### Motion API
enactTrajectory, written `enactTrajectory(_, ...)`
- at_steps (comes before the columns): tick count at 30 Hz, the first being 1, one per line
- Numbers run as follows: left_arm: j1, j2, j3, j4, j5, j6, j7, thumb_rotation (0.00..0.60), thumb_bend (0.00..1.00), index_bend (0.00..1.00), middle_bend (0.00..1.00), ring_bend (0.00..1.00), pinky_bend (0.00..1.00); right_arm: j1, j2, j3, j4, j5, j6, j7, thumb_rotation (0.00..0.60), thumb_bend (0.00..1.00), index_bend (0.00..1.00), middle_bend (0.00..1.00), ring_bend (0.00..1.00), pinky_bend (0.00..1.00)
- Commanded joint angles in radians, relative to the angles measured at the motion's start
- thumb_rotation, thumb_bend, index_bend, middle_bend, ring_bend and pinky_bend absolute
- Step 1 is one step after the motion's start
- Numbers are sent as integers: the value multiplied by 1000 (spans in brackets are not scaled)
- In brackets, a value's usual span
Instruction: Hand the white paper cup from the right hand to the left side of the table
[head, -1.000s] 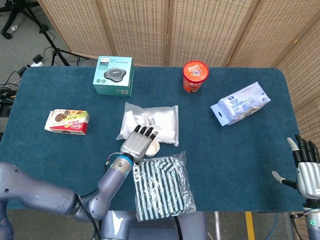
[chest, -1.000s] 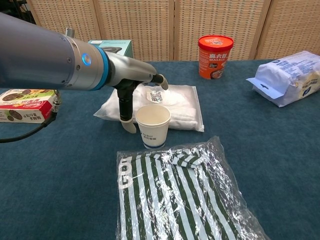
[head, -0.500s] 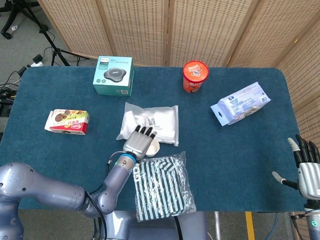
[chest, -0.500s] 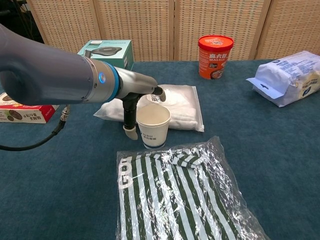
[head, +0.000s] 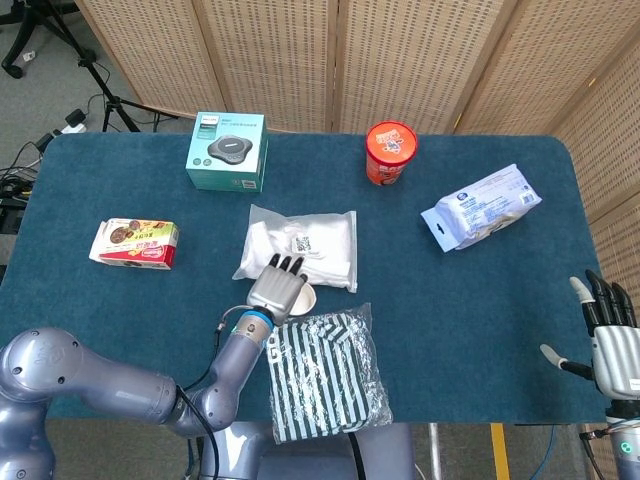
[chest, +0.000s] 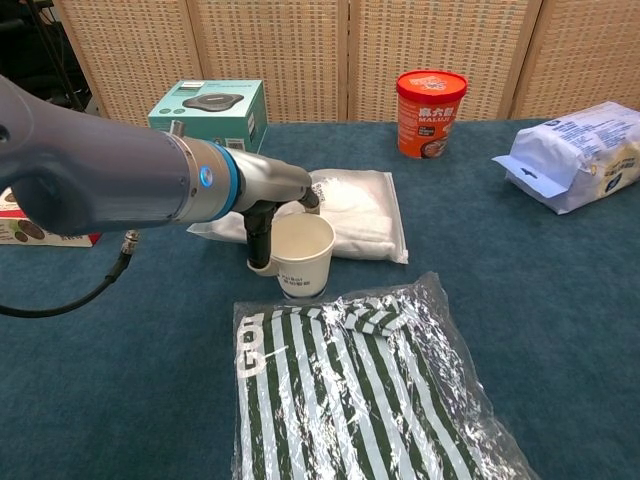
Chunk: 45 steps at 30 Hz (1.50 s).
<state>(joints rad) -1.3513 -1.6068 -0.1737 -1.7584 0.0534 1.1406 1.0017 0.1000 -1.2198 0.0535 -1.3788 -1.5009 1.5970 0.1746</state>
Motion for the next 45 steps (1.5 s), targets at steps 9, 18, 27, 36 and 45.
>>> enactTrajectory(9, 27, 74, -42, -72, 25, 21, -37, 600, 326, 297, 0, 0, 0, -2, -1, 7, -4, -5, -18, -4, 600, 53, 0, 0, 0, 0)
enactTrajectory(18, 54, 225, -96, -204, 37, 52, -70, 600, 329, 316, 0, 0, 0, -7, 1, 15, -8, -11, -19, -8, 600, 53, 0, 0, 0, 0)
enactTrajectory(27, 102, 473, -121, -324, -4, 64, -79, 600, 327, 317, 0, 0, 0, -7, 0, 17, -15, -12, -34, -22, 600, 53, 0, 0, 0, 0)
enactTrajectory(36, 271, 691, -1, -225, 42, -38, -156, 600, 327, 320, 0, 0, 0, -7, 0, 18, -31, -14, -48, -50, 600, 53, 0, 0, 0, 0)
enactTrajectory(45, 393, 693, 79, -37, 150, -192, -275, 600, 327, 322, 0, 0, 0, -9, 6, 18, -46, -13, -59, -55, 600, 53, 0, 0, 0, 0)
